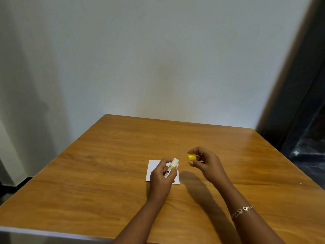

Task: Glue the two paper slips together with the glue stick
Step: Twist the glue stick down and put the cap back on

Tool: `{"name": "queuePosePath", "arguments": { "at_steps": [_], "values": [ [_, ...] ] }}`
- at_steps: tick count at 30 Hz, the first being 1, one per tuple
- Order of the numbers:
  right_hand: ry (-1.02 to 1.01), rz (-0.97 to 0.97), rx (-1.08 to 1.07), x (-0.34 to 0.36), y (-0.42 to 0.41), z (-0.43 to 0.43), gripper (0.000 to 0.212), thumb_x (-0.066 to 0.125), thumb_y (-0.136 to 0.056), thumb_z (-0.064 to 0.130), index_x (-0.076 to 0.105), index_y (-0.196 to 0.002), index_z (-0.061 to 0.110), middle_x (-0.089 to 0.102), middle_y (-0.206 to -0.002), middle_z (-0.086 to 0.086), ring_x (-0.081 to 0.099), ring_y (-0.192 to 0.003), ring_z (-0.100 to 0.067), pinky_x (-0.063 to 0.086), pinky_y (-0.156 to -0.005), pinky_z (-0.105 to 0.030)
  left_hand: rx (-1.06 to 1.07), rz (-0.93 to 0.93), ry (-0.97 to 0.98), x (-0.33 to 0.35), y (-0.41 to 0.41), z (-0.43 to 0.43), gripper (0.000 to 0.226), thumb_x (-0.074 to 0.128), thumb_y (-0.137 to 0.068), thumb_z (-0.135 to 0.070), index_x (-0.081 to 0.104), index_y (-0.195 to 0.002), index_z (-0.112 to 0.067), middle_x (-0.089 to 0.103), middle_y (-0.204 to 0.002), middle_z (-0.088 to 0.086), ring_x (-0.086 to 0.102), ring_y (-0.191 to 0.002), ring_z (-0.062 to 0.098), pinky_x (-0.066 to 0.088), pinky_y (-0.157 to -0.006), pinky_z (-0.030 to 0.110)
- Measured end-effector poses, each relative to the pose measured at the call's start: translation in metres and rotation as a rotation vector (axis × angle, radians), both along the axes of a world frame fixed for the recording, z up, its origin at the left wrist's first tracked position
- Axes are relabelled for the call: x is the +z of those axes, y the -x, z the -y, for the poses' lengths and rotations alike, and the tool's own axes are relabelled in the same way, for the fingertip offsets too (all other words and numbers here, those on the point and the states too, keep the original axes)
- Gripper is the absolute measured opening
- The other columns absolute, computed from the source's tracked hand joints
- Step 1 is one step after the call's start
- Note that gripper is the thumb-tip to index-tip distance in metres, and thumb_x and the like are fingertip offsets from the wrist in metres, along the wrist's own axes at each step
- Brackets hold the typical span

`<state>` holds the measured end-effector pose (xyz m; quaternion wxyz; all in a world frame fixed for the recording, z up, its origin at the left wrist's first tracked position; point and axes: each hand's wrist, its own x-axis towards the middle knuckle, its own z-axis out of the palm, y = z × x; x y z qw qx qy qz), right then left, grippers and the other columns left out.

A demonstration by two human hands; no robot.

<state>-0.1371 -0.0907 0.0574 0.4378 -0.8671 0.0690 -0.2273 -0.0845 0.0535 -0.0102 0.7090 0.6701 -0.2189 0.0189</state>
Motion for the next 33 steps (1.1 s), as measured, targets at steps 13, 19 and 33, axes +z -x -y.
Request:
{"name": "queuePosePath", "arguments": {
  "at_steps": [13,19,33],
  "values": [
    [0.077,-0.052,0.066,-0.003,-0.009,-0.005,0.026,0.064,-0.079,0.000,0.066,-0.099,0.018,0.060,-0.096,0.005,0.055,-0.085,-0.009,0.044,-0.067,-0.011,-0.028,-0.019,-0.006,-0.002,-0.002,0.001,0.021,0.059,-0.087,-0.013,0.061,-0.103,-0.028,0.062,-0.080,0.001,0.051,-0.058,0.005,0.042,-0.051,0.022],
    [0.073,-0.049,0.083,-0.001,-0.011,-0.009,0.026,0.064,-0.080,0.000,0.065,-0.098,0.017,0.062,-0.099,0.000,0.056,-0.086,-0.012,0.045,-0.068,-0.015,-0.026,-0.013,-0.010,-0.003,-0.003,0.001,0.021,0.059,-0.087,-0.014,0.060,-0.103,-0.028,0.063,-0.083,0.001,0.055,-0.059,0.004,0.040,-0.049,0.015],
    [0.030,-0.060,0.129,0.004,-0.011,-0.013,0.025,0.063,-0.081,-0.001,0.065,-0.099,0.015,0.065,-0.100,-0.001,0.060,-0.089,-0.015,0.047,-0.070,-0.016,-0.038,0.027,0.001,-0.003,-0.002,0.002,0.018,0.062,-0.086,-0.015,0.055,-0.101,-0.019,0.063,-0.070,-0.002,0.054,-0.054,0.004,0.041,-0.045,0.019]
  ]
}}
